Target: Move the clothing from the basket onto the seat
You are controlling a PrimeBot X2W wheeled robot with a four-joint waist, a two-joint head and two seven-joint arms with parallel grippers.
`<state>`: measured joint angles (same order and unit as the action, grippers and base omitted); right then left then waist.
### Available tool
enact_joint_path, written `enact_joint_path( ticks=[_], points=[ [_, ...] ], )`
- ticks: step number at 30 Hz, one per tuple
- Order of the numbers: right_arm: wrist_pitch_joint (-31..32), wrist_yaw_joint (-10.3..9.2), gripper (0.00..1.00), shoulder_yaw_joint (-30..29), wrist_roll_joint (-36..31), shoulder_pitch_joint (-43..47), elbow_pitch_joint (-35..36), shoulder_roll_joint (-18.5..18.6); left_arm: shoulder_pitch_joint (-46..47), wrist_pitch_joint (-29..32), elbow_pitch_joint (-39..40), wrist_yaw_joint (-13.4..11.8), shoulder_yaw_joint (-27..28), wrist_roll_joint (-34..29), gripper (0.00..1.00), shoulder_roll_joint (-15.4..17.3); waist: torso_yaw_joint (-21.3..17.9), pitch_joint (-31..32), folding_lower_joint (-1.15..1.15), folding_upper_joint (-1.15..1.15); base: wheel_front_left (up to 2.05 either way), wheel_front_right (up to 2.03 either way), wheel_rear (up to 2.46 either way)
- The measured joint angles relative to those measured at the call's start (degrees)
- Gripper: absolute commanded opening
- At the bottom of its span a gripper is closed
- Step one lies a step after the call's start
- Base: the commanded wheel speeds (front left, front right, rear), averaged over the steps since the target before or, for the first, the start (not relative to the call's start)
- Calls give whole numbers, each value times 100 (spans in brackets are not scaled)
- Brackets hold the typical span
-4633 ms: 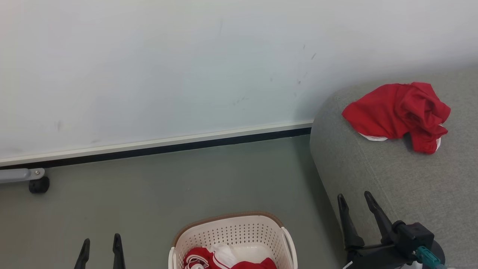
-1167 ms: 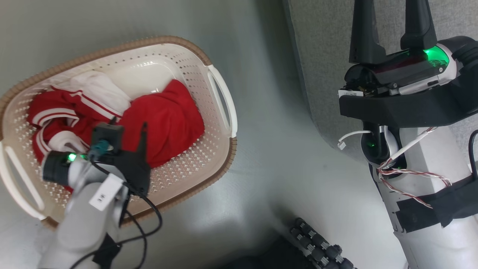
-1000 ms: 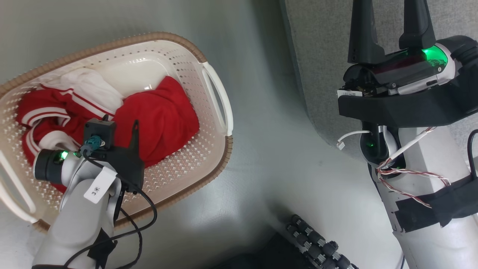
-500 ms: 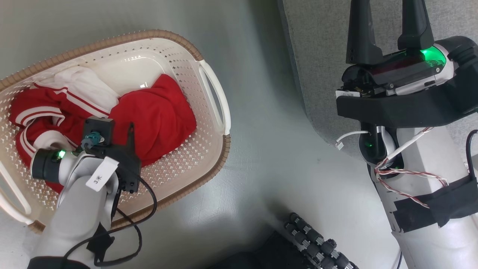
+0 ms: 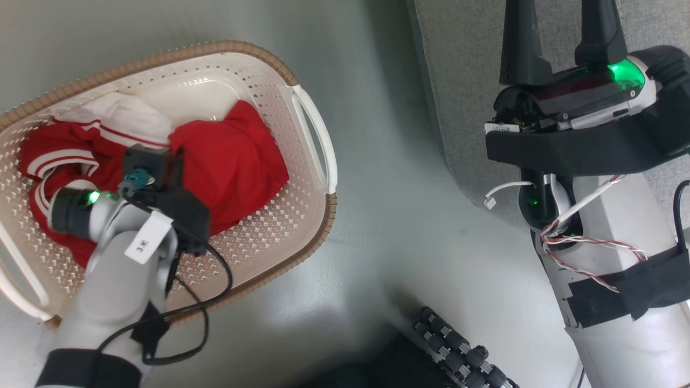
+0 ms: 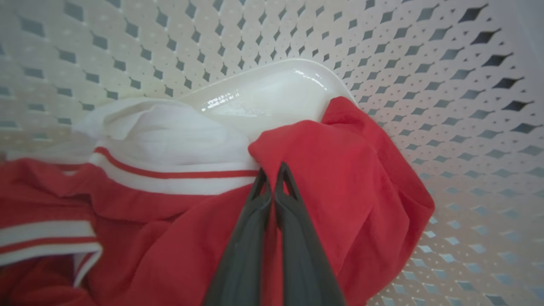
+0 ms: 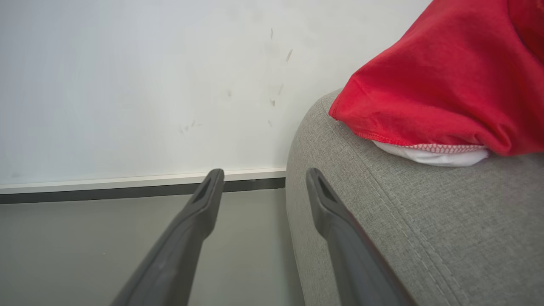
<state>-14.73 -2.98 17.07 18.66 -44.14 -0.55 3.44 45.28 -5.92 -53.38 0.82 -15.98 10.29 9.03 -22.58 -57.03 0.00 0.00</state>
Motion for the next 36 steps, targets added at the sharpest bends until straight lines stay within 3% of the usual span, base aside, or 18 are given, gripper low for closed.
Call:
enact_joint_path(
  ticks=[6,16,36],
  points=[
    [0,48,100,-45,-33,-14,-249,-9,27,-414,48,250,-130,23,0,-276,102,173,0,0,0,0,0],
    [0,167,100,-34,-161,65,-748,-10,-106,-758,225,480,-335,47,0,-348,395,750,0,0,0,0,0],
    [1,300,100,-190,-360,813,-1537,249,-621,-838,1389,614,-399,450,0,-559,1103,2358,-1,-1,0,0,0]
  ],
)
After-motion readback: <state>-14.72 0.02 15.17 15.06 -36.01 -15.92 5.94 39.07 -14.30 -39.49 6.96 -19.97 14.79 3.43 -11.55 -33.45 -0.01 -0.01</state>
